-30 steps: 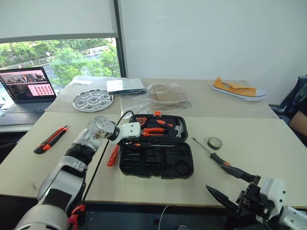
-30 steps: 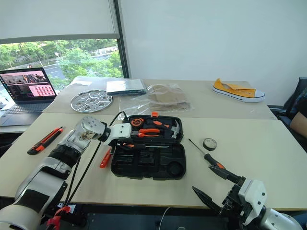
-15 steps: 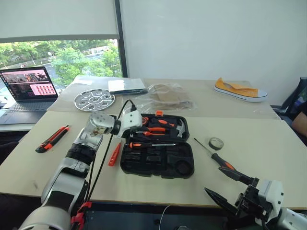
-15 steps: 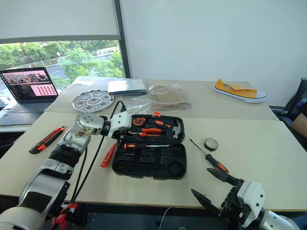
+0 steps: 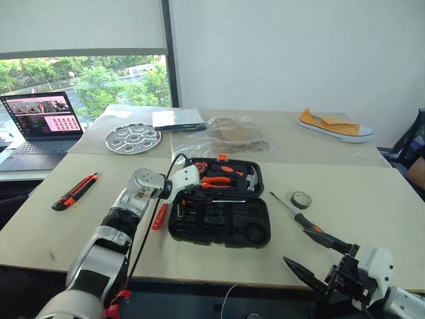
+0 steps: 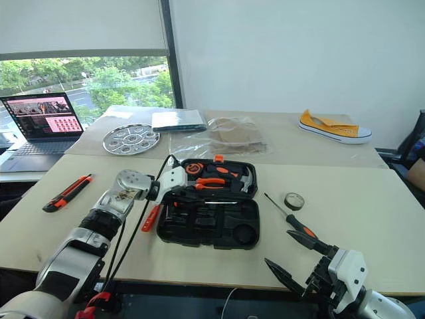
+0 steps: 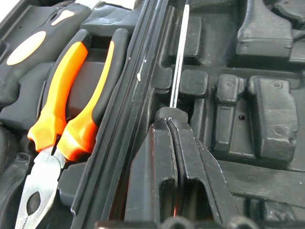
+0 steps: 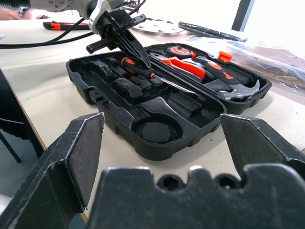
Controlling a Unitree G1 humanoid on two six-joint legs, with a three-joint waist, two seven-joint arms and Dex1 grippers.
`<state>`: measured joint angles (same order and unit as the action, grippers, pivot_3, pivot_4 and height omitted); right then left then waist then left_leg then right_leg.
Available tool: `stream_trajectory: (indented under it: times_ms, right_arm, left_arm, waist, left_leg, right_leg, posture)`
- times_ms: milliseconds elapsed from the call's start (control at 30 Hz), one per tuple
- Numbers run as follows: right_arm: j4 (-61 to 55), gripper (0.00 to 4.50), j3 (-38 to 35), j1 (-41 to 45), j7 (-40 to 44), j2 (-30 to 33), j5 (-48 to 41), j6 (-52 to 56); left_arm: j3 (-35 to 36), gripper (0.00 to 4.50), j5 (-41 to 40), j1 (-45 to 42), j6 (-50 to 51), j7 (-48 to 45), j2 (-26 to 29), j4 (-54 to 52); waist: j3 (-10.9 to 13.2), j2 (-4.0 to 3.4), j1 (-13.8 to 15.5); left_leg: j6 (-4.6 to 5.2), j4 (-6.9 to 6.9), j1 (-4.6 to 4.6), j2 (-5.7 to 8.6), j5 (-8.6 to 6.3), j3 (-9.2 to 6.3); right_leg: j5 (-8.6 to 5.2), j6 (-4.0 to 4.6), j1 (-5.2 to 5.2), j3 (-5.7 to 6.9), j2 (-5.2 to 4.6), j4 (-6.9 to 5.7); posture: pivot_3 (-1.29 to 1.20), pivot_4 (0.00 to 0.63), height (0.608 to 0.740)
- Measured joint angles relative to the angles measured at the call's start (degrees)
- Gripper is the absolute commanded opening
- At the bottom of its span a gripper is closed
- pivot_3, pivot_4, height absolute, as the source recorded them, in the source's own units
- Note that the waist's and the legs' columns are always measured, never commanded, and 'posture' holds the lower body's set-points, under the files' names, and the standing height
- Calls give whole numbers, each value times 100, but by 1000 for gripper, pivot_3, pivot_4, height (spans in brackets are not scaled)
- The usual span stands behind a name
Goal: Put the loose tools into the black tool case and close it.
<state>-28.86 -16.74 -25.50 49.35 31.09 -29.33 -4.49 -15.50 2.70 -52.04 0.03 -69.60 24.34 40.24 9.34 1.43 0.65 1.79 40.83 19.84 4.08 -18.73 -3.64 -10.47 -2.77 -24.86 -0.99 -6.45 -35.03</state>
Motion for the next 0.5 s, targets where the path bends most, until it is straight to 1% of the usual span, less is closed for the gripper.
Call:
stream_trajectory:
  times_ms: [67, 133, 200, 300, 400, 433, 500]
  right_arm:
    - [-39, 4500, 0, -7, -31, 0, 1, 1]
    - [-103, 4500, 0, -30, -97, -1, 0, 8]
    - [-140, 4500, 0, -65, -110, 0, -2, 16]
    - [-180, 4500, -64, -200, -126, 0, -23, 55]
    - [-257, 4500, -383, -441, -204, 3, -144, 141]
    - [-307, 4500, -551, -598, -211, 3, -236, 165]
    - [-323, 4500, -842, -937, -194, -14, -304, 164]
  left_arm:
    - [-34, 86, 60, 15, 171, 101, -62, 6]
    - [-48, 86, 65, 15, 457, 128, -99, -23]
    - [-49, 86, 65, 16, 643, 130, -111, -89]
    - [116, 86, -67, 149, 512, 136, -111, -127]
    - [625, 874, -654, 656, 10, -41, -124, -205]
    - [838, 1206, -902, 895, -253, -161, -76, -332]
    - [1198, 1883, -1250, 1246, -621, -427, 246, -578]
  waist:
    - [-1, -2, 2]
    - [-2, -4, 2]
    - [-6, -8, -4]
    - [-10, -16, -9]
    - [-8, -17, -12]
    - [-7, -16, -18]
    - [-4, -12, -45]
  left_leg:
    - [5, -1, -15, 0, -3, 0]
    - [18, -4, -60, -3, -12, -1]
    - [22, -3, -65, -4, -14, -1]
    - [22, -3, -66, -5, -14, -1]
    - [21, -6, -53, -9, -14, -2]
    - [16, -7, -47, -10, -16, -2]
    - [5, -9, -46, -15, -22, -2]
  right_leg:
    - [-1, -1, 17, 0, 0, 2]
    - [-7, -11, 69, 2, 1, 6]
    - [-19, -29, 75, -1, -2, 6]
    - [-14, -21, 71, -4, -2, 5]
    - [-10, -14, 46, -7, -4, 4]
    - [-9, -12, 34, -8, -4, 4]
    - [-8, -9, 27, -8, 0, 5]
  posture:
    - [0, 150, 740]
    - [0, 150, 740]
    - [0, 150, 740]
    - [0, 150, 740]
    - [0, 150, 740]
    - [0, 150, 740]
    - [0, 150, 740]
